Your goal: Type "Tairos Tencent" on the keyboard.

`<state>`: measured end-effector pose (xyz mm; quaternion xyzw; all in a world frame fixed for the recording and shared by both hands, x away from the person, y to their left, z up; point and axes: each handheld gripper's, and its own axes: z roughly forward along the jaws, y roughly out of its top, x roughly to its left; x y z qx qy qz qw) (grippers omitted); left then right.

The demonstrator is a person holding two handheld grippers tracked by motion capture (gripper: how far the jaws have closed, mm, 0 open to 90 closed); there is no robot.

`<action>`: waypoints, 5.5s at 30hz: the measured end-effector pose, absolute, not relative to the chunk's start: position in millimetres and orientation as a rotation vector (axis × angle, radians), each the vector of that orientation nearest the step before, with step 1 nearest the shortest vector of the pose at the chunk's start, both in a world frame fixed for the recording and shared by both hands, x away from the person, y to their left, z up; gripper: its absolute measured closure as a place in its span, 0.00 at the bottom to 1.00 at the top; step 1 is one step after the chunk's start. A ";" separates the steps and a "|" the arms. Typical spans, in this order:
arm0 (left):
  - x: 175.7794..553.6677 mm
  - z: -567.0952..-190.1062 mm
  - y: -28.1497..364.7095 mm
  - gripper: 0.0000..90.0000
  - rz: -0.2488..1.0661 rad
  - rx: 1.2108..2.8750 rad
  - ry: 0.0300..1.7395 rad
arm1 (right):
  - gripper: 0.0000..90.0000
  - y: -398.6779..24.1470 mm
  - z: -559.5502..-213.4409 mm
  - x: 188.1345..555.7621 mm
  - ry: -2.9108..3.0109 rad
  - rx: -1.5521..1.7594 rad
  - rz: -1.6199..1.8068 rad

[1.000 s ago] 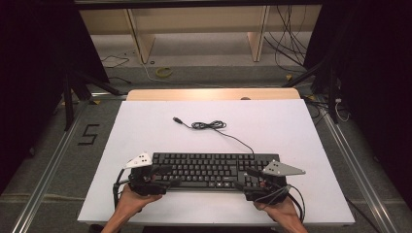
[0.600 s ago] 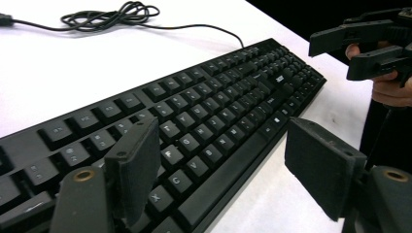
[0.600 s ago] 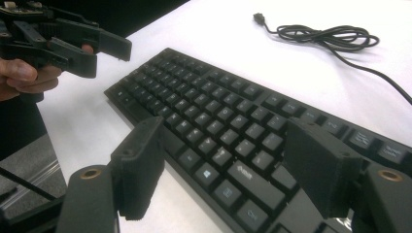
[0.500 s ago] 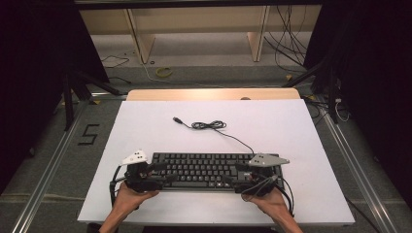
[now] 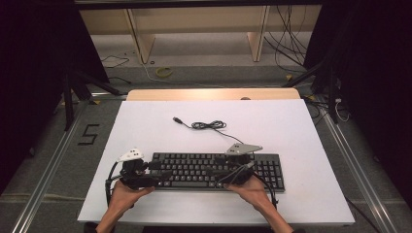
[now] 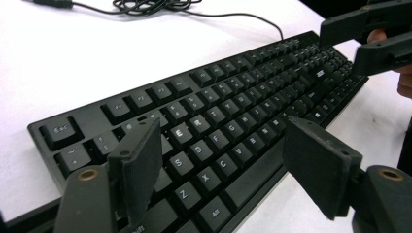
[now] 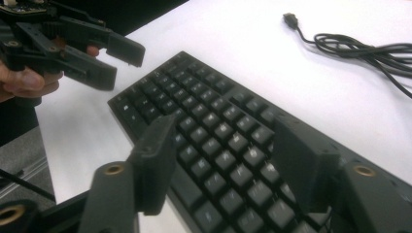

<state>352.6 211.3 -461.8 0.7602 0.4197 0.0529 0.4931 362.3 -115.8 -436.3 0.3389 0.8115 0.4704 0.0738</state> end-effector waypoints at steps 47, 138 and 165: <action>358.2 -466.9 222.5 0.99 0.174 2.099 1.150 | 1.00 -26.5 -464.0 403.4 2.655 0.990 1.183; 372.6 -464.6 218.8 0.40 0.179 1.958 1.116 | 0.40 -99.0 -435.2 396.4 2.454 1.104 1.380; 377.5 -471.3 208.2 0.88 0.163 2.080 1.112 | 0.37 -106.8 -434.9 395.6 2.444 1.105 1.359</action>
